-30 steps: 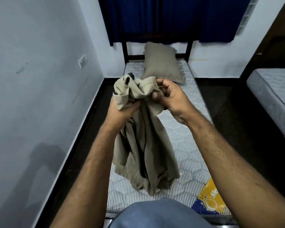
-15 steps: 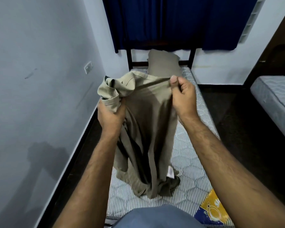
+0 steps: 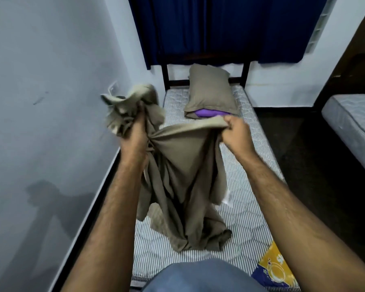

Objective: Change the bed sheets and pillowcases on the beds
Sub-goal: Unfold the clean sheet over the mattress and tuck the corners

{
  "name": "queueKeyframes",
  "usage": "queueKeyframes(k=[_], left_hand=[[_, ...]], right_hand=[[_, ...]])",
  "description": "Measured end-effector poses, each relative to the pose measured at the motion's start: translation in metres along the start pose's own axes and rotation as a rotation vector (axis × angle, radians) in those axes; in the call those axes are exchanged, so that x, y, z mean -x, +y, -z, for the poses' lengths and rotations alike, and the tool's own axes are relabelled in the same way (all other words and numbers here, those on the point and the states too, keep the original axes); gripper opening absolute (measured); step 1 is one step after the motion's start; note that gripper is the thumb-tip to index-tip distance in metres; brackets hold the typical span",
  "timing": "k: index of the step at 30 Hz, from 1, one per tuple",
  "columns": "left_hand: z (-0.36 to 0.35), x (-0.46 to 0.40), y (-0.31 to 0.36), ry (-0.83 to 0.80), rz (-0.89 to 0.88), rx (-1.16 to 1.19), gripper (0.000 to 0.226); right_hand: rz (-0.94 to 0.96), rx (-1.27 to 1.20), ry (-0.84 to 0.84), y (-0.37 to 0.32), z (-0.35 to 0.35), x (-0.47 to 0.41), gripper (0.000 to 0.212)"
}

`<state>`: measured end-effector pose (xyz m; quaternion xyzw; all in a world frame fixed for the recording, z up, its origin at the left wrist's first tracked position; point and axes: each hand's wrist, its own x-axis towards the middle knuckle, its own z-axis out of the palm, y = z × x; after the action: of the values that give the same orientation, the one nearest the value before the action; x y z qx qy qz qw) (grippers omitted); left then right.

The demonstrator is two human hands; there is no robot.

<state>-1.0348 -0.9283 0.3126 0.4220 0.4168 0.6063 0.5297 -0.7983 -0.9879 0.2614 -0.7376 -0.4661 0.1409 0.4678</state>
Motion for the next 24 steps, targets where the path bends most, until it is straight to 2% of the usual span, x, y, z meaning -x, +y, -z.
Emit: queueKeyframes(k=[2, 4, 6, 9, 10, 11, 13, 14, 16, 17, 18, 20, 22, 24], left_hand=[[0.002, 0.004, -0.013, -0.212, -0.114, -0.233, 0.039], [0.004, 0.005, -0.020, -0.427, -0.157, -0.477, 0.038], [0.007, 0.002, -0.021, -0.562, -0.135, -0.629, 0.053], [0.014, -0.001, -0.012, -0.572, -0.152, -0.828, 0.062], [0.019, -0.003, -0.010, -0.573, -0.181, -0.947, 0.069], [0.024, -0.004, -0.005, -0.572, -0.205, -1.119, 0.074], [0.033, -0.008, -0.002, -0.511, -0.248, -1.394, 0.063], [0.036, -0.009, -0.002, -0.431, -0.272, -1.461, 0.051], [0.042, -0.004, -0.003, -0.230, -0.290, -1.443, 0.037], [0.044, -0.003, -0.006, -0.160, -0.298, -1.388, 0.038], [0.047, -0.002, -0.010, -0.162, -0.299, -1.340, 0.042], [0.052, -0.005, -0.020, -0.353, -0.253, -1.318, 0.051], [0.057, -0.007, -0.029, -0.549, -0.195, -1.381, 0.056], [0.062, -0.006, -0.037, -0.547, -0.220, -1.409, 0.043]], right_hand=[[0.046, -0.319, 0.055, -0.026, 0.007, -0.003, 0.028], [0.081, -0.490, -0.028, -0.050, 0.015, 0.000, 0.030], [0.079, -0.534, -0.129, -0.055, 0.018, 0.002, 0.028], [-0.116, -0.479, -0.293, -0.042, 0.022, 0.006, 0.035], [-0.116, -0.335, -0.342, -0.039, 0.026, 0.009, 0.038], [-0.052, -0.082, -0.384, -0.035, 0.031, 0.007, 0.037], [0.067, 0.569, -0.447, -0.028, 0.045, 0.005, 0.031], [0.078, 0.820, -0.460, -0.028, 0.051, 0.005, 0.038], [0.072, 1.019, -0.480, -0.024, 0.056, 0.006, 0.046], [0.086, 1.068, -0.464, -0.022, 0.055, 0.008, 0.041], [0.103, 1.086, -0.423, -0.017, 0.051, 0.009, 0.034], [0.106, 0.929, -0.270, -0.006, 0.038, 0.007, 0.031], [0.046, 0.468, -0.143, 0.000, 0.024, 0.006, 0.025], [0.006, 0.022, -0.130, -0.004, 0.007, 0.010, 0.011]])
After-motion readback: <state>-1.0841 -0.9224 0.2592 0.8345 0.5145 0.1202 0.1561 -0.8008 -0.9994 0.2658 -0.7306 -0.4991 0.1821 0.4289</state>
